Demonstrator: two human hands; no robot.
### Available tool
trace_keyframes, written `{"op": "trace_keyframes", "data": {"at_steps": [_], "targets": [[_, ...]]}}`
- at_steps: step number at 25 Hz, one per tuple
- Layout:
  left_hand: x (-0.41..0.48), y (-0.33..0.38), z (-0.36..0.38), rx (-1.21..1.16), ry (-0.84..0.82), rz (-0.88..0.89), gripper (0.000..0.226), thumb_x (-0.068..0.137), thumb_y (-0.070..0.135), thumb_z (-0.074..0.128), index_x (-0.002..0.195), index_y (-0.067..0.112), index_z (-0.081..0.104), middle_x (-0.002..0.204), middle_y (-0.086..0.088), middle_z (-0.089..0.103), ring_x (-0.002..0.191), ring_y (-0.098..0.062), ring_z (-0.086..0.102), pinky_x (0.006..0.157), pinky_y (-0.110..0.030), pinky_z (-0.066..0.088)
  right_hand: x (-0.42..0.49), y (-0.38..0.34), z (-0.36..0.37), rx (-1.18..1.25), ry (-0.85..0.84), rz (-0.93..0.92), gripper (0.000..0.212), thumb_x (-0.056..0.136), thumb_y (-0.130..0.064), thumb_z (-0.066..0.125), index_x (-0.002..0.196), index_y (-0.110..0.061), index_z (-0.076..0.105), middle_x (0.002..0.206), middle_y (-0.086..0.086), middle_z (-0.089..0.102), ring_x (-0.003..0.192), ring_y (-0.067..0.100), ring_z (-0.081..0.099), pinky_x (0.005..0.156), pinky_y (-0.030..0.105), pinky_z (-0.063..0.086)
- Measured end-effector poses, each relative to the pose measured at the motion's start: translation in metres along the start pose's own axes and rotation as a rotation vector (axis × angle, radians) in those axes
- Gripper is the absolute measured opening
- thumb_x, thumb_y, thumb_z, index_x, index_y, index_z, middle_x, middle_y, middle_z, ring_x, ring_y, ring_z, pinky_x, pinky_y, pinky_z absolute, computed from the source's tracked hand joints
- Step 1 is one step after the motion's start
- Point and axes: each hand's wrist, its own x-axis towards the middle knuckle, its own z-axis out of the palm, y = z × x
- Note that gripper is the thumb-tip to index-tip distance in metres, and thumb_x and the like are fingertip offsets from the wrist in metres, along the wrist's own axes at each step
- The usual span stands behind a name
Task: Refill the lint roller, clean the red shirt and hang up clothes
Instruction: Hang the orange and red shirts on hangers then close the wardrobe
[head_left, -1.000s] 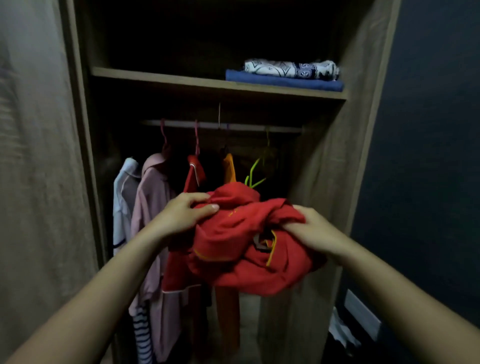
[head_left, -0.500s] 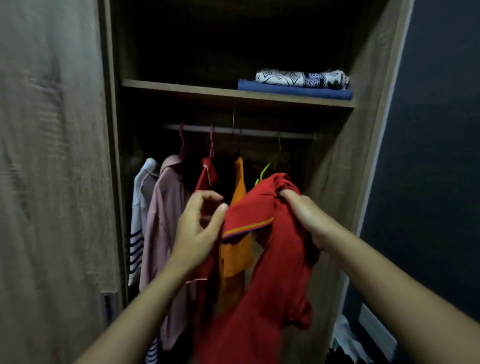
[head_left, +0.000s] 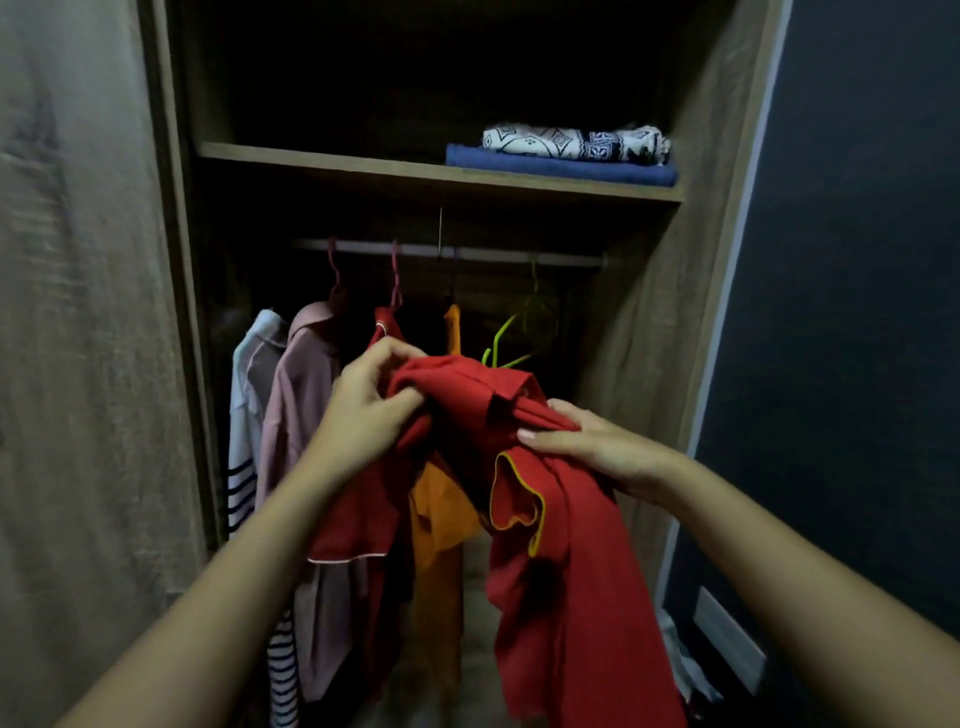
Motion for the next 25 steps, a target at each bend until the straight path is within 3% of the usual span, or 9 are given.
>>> {"op": "trace_keyframes", "data": {"at_steps": [4,6,7,10,14,17,19,22,25], "targets": [[0.023,0.019,-0.01,-0.004,-0.326,-0.121,0.017,0.079,0.007,0.061,0.09,0.017,0.069,0.084,-0.002,0.071,0.075,-0.01,0.061,0.069,-0.027,0.05,-0.001,0.017,-0.01,-0.042,-0.145,0.052,0.044,0.085,-0.037,0.061,0.116,-0.006,0.056,0.106,0.007,0.062,0.097,0.021,0.057,0.092,0.039,0.044],[0.025,0.026,0.001,-0.074,-0.446,-0.237,0.02,0.087,-0.001,0.058,0.09,0.016,0.068,0.085,-0.014,0.067,0.072,-0.018,0.059,0.065,-0.027,0.05,0.002,0.024,-0.01,-0.14,-0.159,0.029,0.028,0.088,-0.033,0.057,0.107,-0.014,0.064,0.103,0.001,0.062,0.096,0.016,0.053,0.088,0.037,0.038],[0.025,0.026,0.01,-0.064,-0.458,-0.266,0.022,0.088,0.0,0.057,0.086,0.019,0.067,0.083,-0.012,0.065,0.07,-0.017,0.058,0.061,-0.025,0.05,0.003,0.027,-0.009,-0.185,-0.155,0.019,0.015,0.091,-0.025,0.054,0.099,-0.02,0.065,0.097,-0.004,0.061,0.09,0.011,0.051,0.084,0.032,0.036],[0.025,0.015,0.039,0.091,-0.316,-0.303,0.006,0.076,0.02,0.06,0.076,0.025,0.063,0.077,-0.005,0.065,0.072,-0.019,0.059,0.068,-0.035,0.051,0.003,0.034,0.003,-0.245,-0.176,0.017,0.019,0.096,-0.014,0.045,0.086,-0.024,0.057,0.081,-0.012,0.053,0.074,-0.001,0.045,0.072,0.024,0.033],[0.034,0.016,0.041,0.324,-0.222,-0.274,0.007,0.081,0.019,0.059,0.081,0.023,0.065,0.084,-0.003,0.068,0.081,-0.016,0.06,0.07,-0.025,0.045,0.003,0.029,0.001,-0.087,-0.001,-0.054,0.027,0.091,-0.013,0.055,0.116,-0.021,0.054,0.102,-0.007,0.056,0.092,0.001,0.053,0.074,0.017,0.043],[0.042,0.019,0.03,0.454,-0.391,-0.208,0.022,0.084,0.012,0.057,0.093,0.028,0.07,0.093,-0.002,0.07,0.088,-0.013,0.063,0.066,-0.015,0.044,0.007,0.013,-0.001,-0.167,0.118,-0.213,0.034,0.083,-0.016,0.066,0.115,-0.021,0.057,0.107,0.001,0.06,0.095,0.006,0.058,0.077,0.018,0.049],[0.047,0.014,0.028,0.6,-0.488,-0.215,0.027,0.084,0.013,0.059,0.102,0.029,0.071,0.104,-0.003,0.07,0.098,-0.017,0.063,0.081,-0.022,0.049,0.014,0.009,0.005,-0.275,0.178,-0.268,0.034,0.078,-0.023,0.071,0.111,-0.02,0.06,0.101,0.0,0.062,0.088,0.009,0.06,0.079,0.024,0.051],[0.052,0.005,0.027,0.775,-0.475,-0.235,0.029,0.08,0.017,0.062,0.104,0.029,0.071,0.11,-0.008,0.069,0.103,-0.026,0.062,0.091,-0.035,0.05,0.024,0.011,0.012,-0.368,0.237,-0.29,0.034,0.075,-0.023,0.075,0.106,-0.021,0.061,0.091,-0.006,0.06,0.074,0.006,0.059,0.071,0.015,0.049],[0.052,0.002,0.027,0.836,-0.465,-0.262,0.027,0.079,0.017,0.062,0.104,0.025,0.072,0.105,-0.01,0.07,0.097,-0.025,0.065,0.083,-0.033,0.054,0.029,0.019,0.018,-0.402,0.228,-0.268,0.023,0.075,-0.02,0.076,0.092,-0.025,0.06,0.084,-0.006,0.06,0.068,0.005,0.056,0.068,0.016,0.049]]}}
